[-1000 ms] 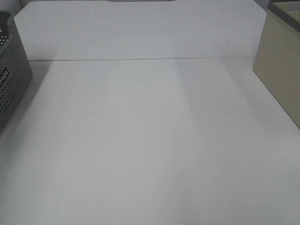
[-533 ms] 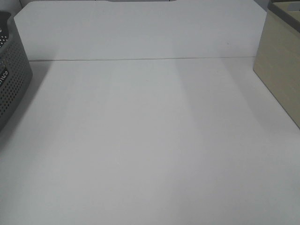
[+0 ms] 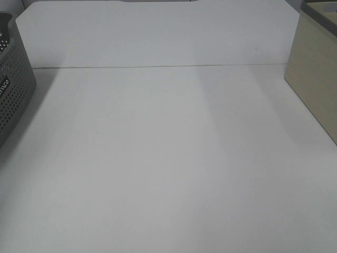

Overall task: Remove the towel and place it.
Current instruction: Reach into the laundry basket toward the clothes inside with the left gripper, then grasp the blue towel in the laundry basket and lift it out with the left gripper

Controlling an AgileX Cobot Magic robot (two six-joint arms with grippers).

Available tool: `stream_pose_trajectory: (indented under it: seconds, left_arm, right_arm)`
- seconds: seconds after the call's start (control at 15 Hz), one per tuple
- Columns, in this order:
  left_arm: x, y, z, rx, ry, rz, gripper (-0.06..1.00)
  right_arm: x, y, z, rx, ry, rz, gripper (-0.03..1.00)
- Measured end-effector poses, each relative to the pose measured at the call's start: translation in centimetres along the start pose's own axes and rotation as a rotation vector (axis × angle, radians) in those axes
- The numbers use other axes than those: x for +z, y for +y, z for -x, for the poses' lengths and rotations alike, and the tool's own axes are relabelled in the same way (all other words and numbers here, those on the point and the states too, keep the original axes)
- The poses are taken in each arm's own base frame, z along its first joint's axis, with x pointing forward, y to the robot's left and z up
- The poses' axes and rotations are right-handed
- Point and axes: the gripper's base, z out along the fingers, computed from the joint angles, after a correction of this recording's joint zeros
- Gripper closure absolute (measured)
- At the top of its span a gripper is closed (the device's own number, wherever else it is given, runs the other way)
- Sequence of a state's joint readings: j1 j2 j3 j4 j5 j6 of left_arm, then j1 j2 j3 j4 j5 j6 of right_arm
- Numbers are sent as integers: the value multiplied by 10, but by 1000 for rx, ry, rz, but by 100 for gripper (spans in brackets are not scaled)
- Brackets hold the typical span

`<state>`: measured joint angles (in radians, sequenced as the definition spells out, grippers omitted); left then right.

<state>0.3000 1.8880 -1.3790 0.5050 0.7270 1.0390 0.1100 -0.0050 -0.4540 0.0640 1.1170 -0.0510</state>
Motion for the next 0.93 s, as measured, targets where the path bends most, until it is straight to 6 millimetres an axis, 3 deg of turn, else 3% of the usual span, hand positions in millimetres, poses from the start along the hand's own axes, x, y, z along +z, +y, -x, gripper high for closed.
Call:
stream_pose_trajectory:
  seconds: [0.47, 0.93]
  left_arm:
    - [43, 13, 15, 30, 40, -136, 12]
    - [64, 12, 26, 94, 14, -216, 23]
  right_arm:
    - [0, 0, 0, 0, 0, 0, 26]
    - [0, 0, 0, 0, 0, 0, 26]
